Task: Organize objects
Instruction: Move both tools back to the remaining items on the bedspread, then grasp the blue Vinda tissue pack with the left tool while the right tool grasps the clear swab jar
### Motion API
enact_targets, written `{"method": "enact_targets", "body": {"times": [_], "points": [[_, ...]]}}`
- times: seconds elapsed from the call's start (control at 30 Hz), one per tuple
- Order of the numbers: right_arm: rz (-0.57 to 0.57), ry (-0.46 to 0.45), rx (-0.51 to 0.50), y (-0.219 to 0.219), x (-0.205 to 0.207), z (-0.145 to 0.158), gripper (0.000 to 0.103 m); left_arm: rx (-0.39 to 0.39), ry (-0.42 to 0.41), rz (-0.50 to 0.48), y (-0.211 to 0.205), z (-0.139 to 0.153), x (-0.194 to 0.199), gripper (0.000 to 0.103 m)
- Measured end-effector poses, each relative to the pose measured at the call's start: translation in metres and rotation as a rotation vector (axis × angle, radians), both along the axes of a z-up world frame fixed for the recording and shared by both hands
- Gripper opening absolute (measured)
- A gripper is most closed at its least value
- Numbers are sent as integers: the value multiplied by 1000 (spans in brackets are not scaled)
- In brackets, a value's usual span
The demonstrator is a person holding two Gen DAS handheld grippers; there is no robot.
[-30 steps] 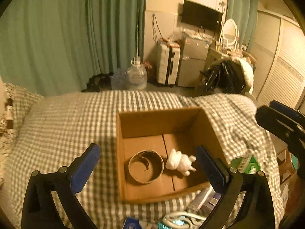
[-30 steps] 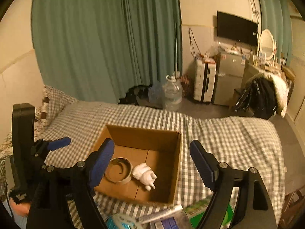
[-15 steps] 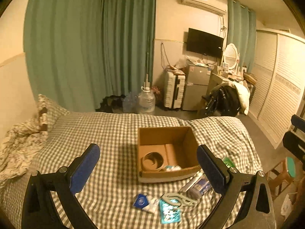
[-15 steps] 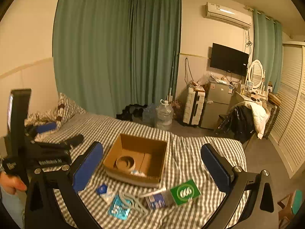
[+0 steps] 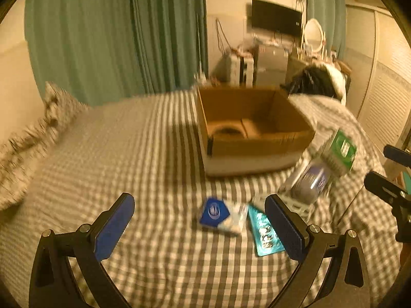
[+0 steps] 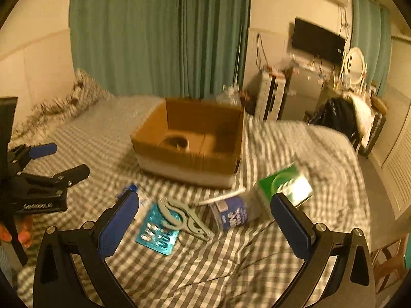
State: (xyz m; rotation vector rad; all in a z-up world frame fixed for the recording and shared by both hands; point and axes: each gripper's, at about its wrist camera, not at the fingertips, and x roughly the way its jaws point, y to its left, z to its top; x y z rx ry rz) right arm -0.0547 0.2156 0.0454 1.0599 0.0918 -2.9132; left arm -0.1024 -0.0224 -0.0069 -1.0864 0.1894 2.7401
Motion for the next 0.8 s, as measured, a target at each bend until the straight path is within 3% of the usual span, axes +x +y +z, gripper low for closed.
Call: {"method": "enact_targets", "body": {"times": [0.17,0.3,0.4,0.6,0.8], "points": [[20,-91,27,9,-37,-54,103,-60,-92,-3,10,-70,-28,103],[31,-150,49,17,-49,-77,103,-41,-147,-27,18,-102,-37,103],[40,-196,81,23,-58,-92,103,-27,-164,-56,27,-113,-39,103],[24,-274,120,36,-84,-117,103,-94,-158,-50,33,-123,-51,103],[7,-329,132,40,-103,-137,102,-60,-191,-39,29,-135,-70,103]]}}
